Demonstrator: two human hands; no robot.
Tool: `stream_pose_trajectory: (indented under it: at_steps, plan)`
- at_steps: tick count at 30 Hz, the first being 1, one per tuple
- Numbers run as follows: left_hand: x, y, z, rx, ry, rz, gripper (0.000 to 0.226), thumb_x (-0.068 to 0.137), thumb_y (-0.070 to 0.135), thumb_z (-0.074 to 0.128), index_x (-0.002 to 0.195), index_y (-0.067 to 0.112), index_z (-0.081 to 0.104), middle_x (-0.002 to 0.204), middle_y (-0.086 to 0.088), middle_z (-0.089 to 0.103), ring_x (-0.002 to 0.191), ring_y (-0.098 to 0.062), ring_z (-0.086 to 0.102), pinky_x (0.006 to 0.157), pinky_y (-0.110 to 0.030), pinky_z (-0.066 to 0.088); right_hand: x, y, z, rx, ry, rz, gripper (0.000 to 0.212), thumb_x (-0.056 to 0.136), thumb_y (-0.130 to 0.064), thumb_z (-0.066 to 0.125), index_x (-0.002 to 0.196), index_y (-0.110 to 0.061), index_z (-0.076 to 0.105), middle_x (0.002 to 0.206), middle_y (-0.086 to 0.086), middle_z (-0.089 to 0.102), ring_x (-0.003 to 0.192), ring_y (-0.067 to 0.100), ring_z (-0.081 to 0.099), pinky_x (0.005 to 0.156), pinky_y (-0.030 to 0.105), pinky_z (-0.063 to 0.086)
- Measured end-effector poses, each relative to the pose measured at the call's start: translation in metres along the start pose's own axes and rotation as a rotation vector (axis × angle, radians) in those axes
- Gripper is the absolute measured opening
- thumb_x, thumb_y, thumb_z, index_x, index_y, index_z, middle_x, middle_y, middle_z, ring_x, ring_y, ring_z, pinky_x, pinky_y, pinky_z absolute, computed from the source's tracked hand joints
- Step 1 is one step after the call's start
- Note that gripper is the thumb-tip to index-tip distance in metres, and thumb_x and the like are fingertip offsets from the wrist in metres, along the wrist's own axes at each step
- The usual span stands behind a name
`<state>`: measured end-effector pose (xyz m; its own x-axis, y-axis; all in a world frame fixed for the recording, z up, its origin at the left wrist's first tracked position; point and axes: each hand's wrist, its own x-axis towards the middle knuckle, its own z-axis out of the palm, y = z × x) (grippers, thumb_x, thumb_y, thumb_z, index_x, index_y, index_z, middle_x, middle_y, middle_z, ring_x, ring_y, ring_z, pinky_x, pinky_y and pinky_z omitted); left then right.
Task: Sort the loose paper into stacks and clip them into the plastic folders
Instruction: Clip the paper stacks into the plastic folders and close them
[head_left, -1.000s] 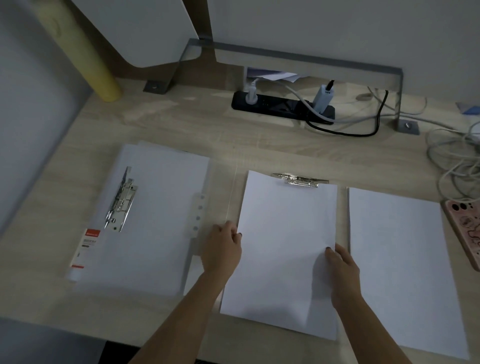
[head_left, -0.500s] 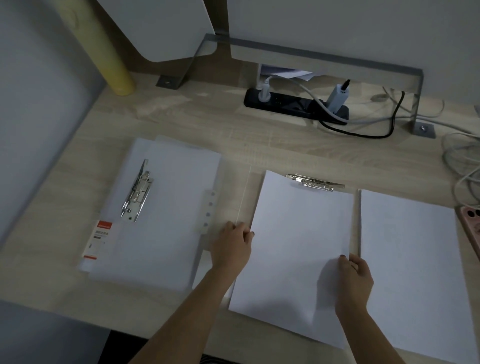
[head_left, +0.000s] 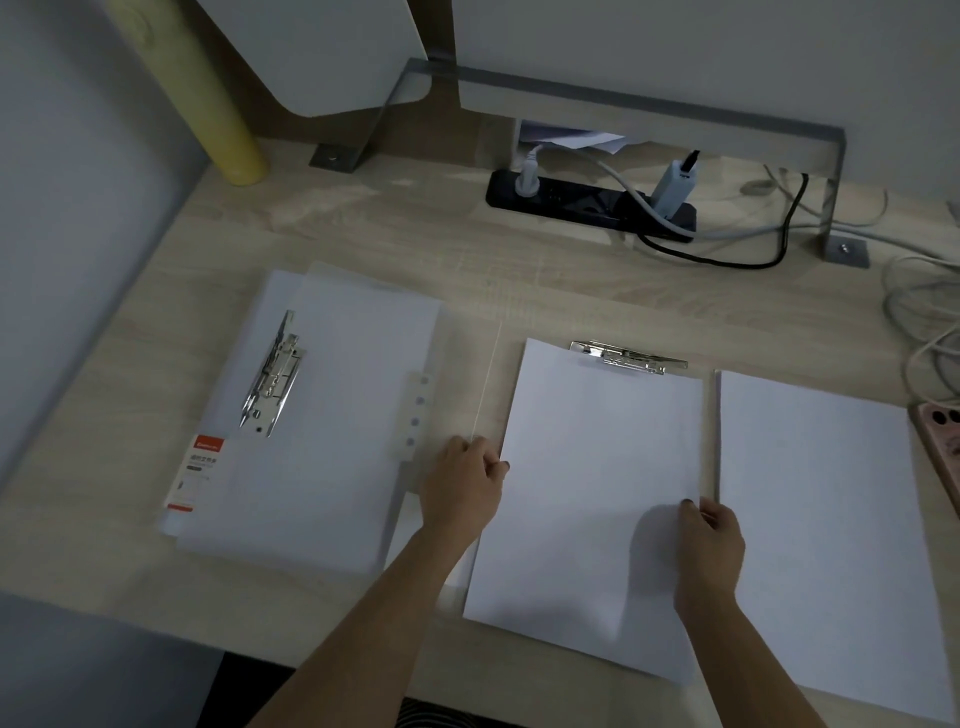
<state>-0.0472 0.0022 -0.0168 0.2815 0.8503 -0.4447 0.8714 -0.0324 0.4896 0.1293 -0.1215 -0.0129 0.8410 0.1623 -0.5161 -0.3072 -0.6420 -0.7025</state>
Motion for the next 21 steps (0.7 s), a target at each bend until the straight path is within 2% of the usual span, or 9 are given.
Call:
stream_pose_trajectory:
  at_steps: [3, 5, 6, 8, 9, 11, 14, 17, 21]
  plan:
    - [-0.004, 0.0, 0.004, 0.059, 0.079, 0.06, 0.013, 0.09, 0.031, 0.053, 0.091, 0.018, 0.052, 0.104, 0.0, 0.052, 0.088, -0.019, 0.055, 0.072, -0.031, 0.047, 0.003, 0.001, -0.001, -0.007, 0.012, 0.006, 0.027, 0.096, -0.015, 0.043, 0.119, -0.003, 0.051, 0.117, 0.016, 0.055, 0.096, 0.022, 0.045, 0.086, 0.036, 0.038]
    - [-0.006, -0.008, 0.014, 0.231, 0.178, 0.22, 0.023, 0.087, 0.029, 0.058, 0.106, 0.016, 0.058, 0.117, -0.005, 0.058, 0.104, -0.026, 0.06, 0.081, -0.035, 0.052, 0.004, 0.002, -0.001, -0.014, 0.019, -0.005, 0.027, 0.096, -0.015, 0.043, 0.12, -0.003, 0.05, 0.112, 0.013, 0.054, 0.096, 0.022, 0.045, 0.086, 0.036, 0.038]
    - [-0.005, -0.013, 0.019, 0.312, 0.181, 0.28, 0.031, 0.089, 0.031, 0.052, 0.114, 0.015, 0.06, 0.125, -0.007, 0.059, 0.114, -0.03, 0.059, 0.089, -0.037, 0.051, 0.005, 0.003, -0.001, -0.013, 0.021, -0.009, 0.027, 0.096, -0.015, 0.044, 0.12, -0.003, 0.05, 0.109, 0.011, 0.053, 0.095, 0.022, 0.045, 0.086, 0.035, 0.038]
    - [-0.005, -0.023, 0.023, 0.43, 0.153, 0.33, 0.05, 0.099, 0.035, 0.021, 0.129, 0.01, 0.053, 0.139, -0.009, 0.051, 0.129, -0.028, 0.048, 0.106, -0.04, 0.035, 0.006, 0.003, -0.001, -0.011, 0.021, -0.017, 0.027, 0.096, -0.015, 0.044, 0.119, -0.003, 0.05, 0.104, 0.007, 0.05, 0.095, 0.022, 0.045, 0.086, 0.035, 0.038]
    - [-0.006, -0.028, 0.023, 0.457, 0.137, 0.334, 0.059, 0.1, 0.035, 0.009, 0.133, 0.009, 0.05, 0.142, -0.009, 0.048, 0.132, -0.027, 0.044, 0.108, -0.039, 0.027, 0.007, 0.003, -0.001, -0.011, 0.02, -0.02, 0.027, 0.096, -0.015, 0.044, 0.119, -0.003, 0.051, 0.103, 0.006, 0.049, 0.095, 0.022, 0.045, 0.085, 0.034, 0.037]
    - [-0.006, -0.031, 0.02, 0.501, 0.105, 0.334, 0.064, 0.099, 0.034, 0.001, 0.136, 0.009, 0.046, 0.143, -0.009, 0.046, 0.134, -0.025, 0.042, 0.111, -0.037, 0.017, 0.008, 0.004, 0.001, -0.009, 0.018, -0.027, 0.025, 0.095, -0.015, 0.045, 0.117, -0.004, 0.051, 0.102, 0.006, 0.05, 0.094, 0.022, 0.045, 0.083, 0.034, 0.037]
    - [-0.005, -0.031, 0.022, 0.533, 0.092, 0.337, 0.062, 0.099, 0.035, 0.001, 0.137, 0.008, 0.043, 0.145, -0.009, 0.044, 0.137, -0.025, 0.035, 0.112, -0.036, 0.008, 0.008, 0.005, 0.003, -0.023, 0.011, -0.034, 0.024, 0.095, -0.016, 0.046, 0.114, -0.005, 0.053, 0.099, 0.007, 0.052, 0.091, 0.023, 0.047, 0.081, 0.034, 0.038]
    - [-0.003, -0.035, 0.028, 0.53, 0.132, 0.349, 0.06, 0.099, 0.035, 0.003, 0.139, 0.006, 0.038, 0.146, -0.009, 0.042, 0.138, -0.023, 0.024, 0.112, -0.038, 0.009, 0.009, 0.005, 0.005, -0.023, 0.003, -0.027, 0.023, 0.094, -0.017, 0.047, 0.113, -0.006, 0.055, 0.098, 0.007, 0.053, 0.091, 0.023, 0.047, 0.081, 0.035, 0.039]
    - [-0.003, -0.036, 0.029, 0.531, 0.171, 0.36, 0.059, 0.1, 0.035, 0.004, 0.14, 0.006, 0.036, 0.147, -0.009, 0.041, 0.138, -0.023, 0.024, 0.108, -0.04, 0.021, 0.009, 0.006, 0.005, -0.016, -0.01, -0.025, 0.022, 0.094, -0.017, 0.048, 0.111, -0.007, 0.056, 0.097, 0.007, 0.054, 0.089, 0.023, 0.048, 0.079, 0.035, 0.038]
